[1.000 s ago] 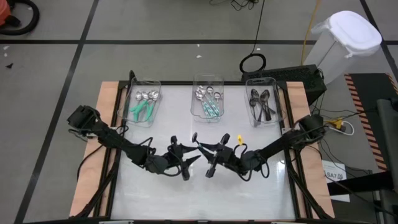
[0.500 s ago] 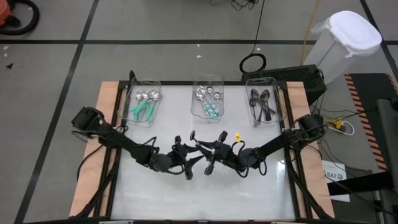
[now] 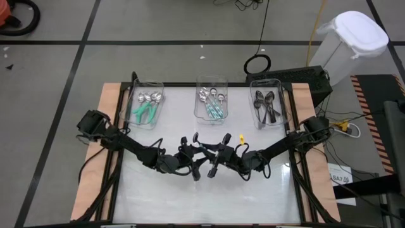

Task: Sort silverware by color (type)
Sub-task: Put the green spoon into the left transparent bin

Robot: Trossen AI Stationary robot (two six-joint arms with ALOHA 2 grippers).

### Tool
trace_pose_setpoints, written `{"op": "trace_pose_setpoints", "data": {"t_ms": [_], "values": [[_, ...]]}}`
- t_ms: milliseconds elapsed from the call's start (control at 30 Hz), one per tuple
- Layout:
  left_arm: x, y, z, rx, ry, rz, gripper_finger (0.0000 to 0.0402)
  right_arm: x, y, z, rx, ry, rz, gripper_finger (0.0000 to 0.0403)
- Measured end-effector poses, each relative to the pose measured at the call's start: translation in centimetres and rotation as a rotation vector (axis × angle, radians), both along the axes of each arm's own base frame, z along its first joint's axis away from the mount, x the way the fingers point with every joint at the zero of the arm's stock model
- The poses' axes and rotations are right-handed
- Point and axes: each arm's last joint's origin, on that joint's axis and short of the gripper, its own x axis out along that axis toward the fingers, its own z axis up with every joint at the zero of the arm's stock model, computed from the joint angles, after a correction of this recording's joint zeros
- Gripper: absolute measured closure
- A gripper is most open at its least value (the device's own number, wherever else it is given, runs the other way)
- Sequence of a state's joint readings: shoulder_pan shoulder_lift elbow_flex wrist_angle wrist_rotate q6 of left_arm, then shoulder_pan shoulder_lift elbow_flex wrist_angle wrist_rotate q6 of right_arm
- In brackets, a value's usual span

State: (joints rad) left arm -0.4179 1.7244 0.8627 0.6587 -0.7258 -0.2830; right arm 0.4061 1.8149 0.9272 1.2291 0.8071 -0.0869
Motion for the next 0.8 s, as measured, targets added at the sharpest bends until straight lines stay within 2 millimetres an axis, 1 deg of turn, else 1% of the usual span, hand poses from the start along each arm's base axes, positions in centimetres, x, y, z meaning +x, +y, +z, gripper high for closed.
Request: {"op": "trace_pose_setpoints", "data": {"t_ms": [100, 167, 233, 400, 500, 567, 633, 667, 800], "values": [[0.1, 0.2, -0.1, -0.004, 0.0, 0.011, 0.0237, 0.0, 0.0, 0.0, -0.001, 0.002, -0.002, 0.0358], [0.1, 0.2, -0.1, 0.004, 0.002, 0.013, 0.0245, 0.0, 0.0, 0.0, -0.001, 0.001, -0.003, 0.0358], [0.1, 0.2, -0.2, 0.017, 0.009, 0.01, 0.0264, 0.0, 0.0, 0.0, -0.003, 0.003, -0.003, 0.0358], [0.1, 0.2, -0.2, 0.015, 0.008, 0.028, 0.033, 0.0, 0.0, 0.0, -0.022, 0.013, -0.005, 0.0357], [0.1, 0.4, -0.3, 0.021, 0.021, 0.034, 0.0332, 0.0, 0.1, -0.1, -0.026, 0.023, -0.004, 0.0355], [0.1, 0.5, -0.5, 0.03, 0.04, 0.035, 0.0334, -0.1, 0.3, -0.2, -0.026, 0.03, -0.003, 0.0346], [0.0, 0.5, -0.7, 0.049, 0.065, 0.033, 0.0348, -0.3, 0.7, -0.2, -0.025, 0.038, -0.01, 0.0332], [0.0, 0.5, -0.7, 0.058, 0.078, 0.028, 0.0348, -0.4, 0.9, -0.2, -0.024, 0.045, -0.018, 0.0323], [-0.1, 0.6, -0.8, 0.066, 0.1, 0.023, 0.0349, -1.3, 1.5, 0.6, -0.037, 0.105, -0.095, 0.0284]]}}
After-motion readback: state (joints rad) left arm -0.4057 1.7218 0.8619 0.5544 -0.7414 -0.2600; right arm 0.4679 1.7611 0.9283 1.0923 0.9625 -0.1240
